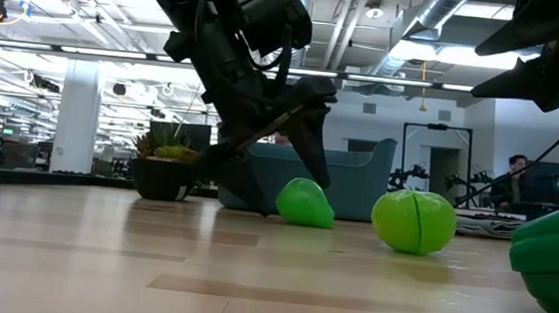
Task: Pick and placing Produce into tupperware
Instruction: Put the pear into the blue bin
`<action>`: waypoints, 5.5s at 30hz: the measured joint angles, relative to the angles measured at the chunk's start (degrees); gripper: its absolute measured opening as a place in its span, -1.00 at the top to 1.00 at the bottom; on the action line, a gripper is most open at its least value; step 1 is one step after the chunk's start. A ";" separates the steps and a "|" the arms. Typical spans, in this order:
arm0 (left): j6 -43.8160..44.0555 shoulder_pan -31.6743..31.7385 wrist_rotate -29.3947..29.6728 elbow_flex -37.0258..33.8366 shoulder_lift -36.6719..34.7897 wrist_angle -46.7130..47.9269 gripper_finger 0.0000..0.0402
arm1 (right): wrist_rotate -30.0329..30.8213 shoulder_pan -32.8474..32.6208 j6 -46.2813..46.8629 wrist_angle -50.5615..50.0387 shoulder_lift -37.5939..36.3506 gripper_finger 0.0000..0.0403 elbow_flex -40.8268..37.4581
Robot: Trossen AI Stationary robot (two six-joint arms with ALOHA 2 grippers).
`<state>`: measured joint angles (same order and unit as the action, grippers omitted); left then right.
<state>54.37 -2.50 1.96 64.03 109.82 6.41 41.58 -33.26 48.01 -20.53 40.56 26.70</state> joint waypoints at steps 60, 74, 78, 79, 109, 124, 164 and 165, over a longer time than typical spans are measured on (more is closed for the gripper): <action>-18.27 -0.61 7.50 10.62 -0.04 11.76 -0.97 | 0.24 0.02 0.04 0.30 0.00 -0.63 0.00; -39.99 -1.37 4.37 16.05 6.64 15.53 -0.97 | 0.22 0.02 1.06 0.62 -0.02 -0.63 -0.04; -45.47 -1.98 5.16 22.08 11.47 22.95 -0.97 | -0.38 0.00 1.51 1.05 0.36 -0.63 -0.09; -46.41 -2.13 5.93 23.33 12.37 25.28 -0.97 | -0.70 0.00 1.58 1.42 0.49 -0.63 -0.05; -46.66 -0.61 2.00 28.94 15.47 18.99 -0.97 | -2.86 -0.09 2.49 0.82 1.11 -0.63 0.00; -45.05 0.22 3.30 28.87 15.85 18.42 -0.78 | -2.80 -0.09 2.57 0.25 1.11 -0.63 0.00; -43.30 -0.39 3.06 28.36 15.98 25.83 -0.72 | -2.89 -0.09 2.56 0.21 1.11 -0.63 0.00; -43.26 -0.37 3.06 28.67 15.98 26.04 -0.72 | -2.87 -0.09 2.56 0.23 1.11 -0.63 0.00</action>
<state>11.11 -2.87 5.02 92.70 125.80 32.44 38.72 -33.34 50.57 -20.30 41.67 26.70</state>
